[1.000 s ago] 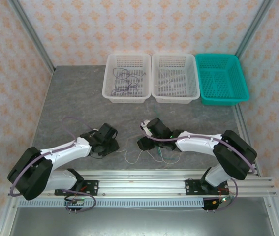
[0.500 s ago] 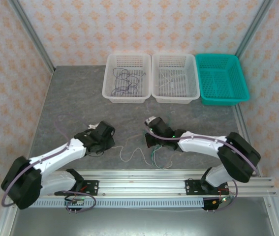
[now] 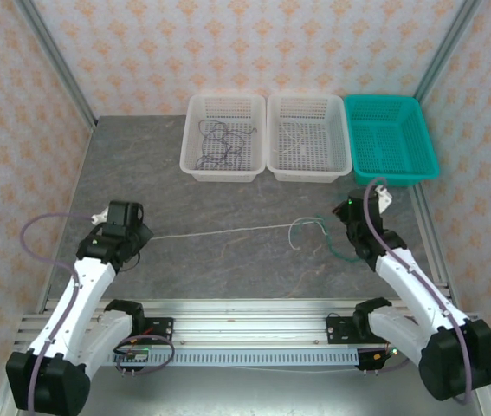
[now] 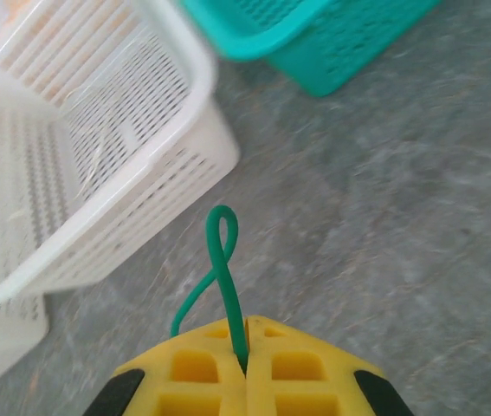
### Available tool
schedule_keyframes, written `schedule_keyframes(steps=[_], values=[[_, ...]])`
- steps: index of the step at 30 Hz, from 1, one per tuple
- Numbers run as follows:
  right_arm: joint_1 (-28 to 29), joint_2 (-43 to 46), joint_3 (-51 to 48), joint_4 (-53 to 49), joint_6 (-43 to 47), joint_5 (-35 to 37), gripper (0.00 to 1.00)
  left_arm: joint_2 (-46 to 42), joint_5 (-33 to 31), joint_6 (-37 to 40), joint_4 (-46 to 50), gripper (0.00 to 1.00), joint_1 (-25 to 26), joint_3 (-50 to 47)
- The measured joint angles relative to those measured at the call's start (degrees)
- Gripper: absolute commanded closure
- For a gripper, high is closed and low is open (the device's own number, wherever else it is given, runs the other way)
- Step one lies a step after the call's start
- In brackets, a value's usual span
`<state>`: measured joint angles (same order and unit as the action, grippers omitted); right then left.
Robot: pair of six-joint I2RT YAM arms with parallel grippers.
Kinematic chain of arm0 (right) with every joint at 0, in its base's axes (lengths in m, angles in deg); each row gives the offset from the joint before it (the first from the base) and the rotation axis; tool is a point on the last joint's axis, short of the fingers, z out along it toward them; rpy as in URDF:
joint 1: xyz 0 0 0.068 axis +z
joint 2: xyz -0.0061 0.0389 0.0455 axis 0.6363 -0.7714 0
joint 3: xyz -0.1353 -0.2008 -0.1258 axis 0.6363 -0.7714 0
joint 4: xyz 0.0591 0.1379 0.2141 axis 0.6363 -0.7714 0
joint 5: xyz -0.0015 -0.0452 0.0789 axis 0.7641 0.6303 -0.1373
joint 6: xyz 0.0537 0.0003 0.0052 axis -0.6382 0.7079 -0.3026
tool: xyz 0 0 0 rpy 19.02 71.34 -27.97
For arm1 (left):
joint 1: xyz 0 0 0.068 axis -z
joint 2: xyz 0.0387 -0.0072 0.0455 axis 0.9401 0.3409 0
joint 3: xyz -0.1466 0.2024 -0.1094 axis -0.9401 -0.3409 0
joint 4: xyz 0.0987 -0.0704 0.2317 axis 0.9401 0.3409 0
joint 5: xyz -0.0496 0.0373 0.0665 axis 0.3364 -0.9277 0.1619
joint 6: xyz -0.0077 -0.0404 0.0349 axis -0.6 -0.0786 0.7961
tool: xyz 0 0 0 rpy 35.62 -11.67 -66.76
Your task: Untangle the cables
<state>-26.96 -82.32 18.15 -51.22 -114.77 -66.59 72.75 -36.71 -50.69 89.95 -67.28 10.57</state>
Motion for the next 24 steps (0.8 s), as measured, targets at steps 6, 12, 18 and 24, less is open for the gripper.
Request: schedule_keyframes(steps=[6, 12, 18, 24], values=[[-11.3, 1.1, 3.5, -5.3, -5.4, -1.7, 1.00, 1.1, 2.8, 3.8, 0.8, 1.00, -9.8, 5.2], [-21.0, 1.8, 6.1, -9.0, -10.2, -2.3, 1.00, 3.8, 6.3, 5.2, 0.8, 1.00, -21.9, 7.5], [-24.0, 3.2, 8.2, -11.5, -11.7, -2.3, 1.00, 6.7, 10.5, 6.4, 0.8, 1.00, -28.0, 7.8], [-29.0, 5.8, 9.1, -14.5, -15.0, -1.9, 1.00, 8.1, 13.5, 9.3, 0.9, 1.00, -34.0, 8.3]])
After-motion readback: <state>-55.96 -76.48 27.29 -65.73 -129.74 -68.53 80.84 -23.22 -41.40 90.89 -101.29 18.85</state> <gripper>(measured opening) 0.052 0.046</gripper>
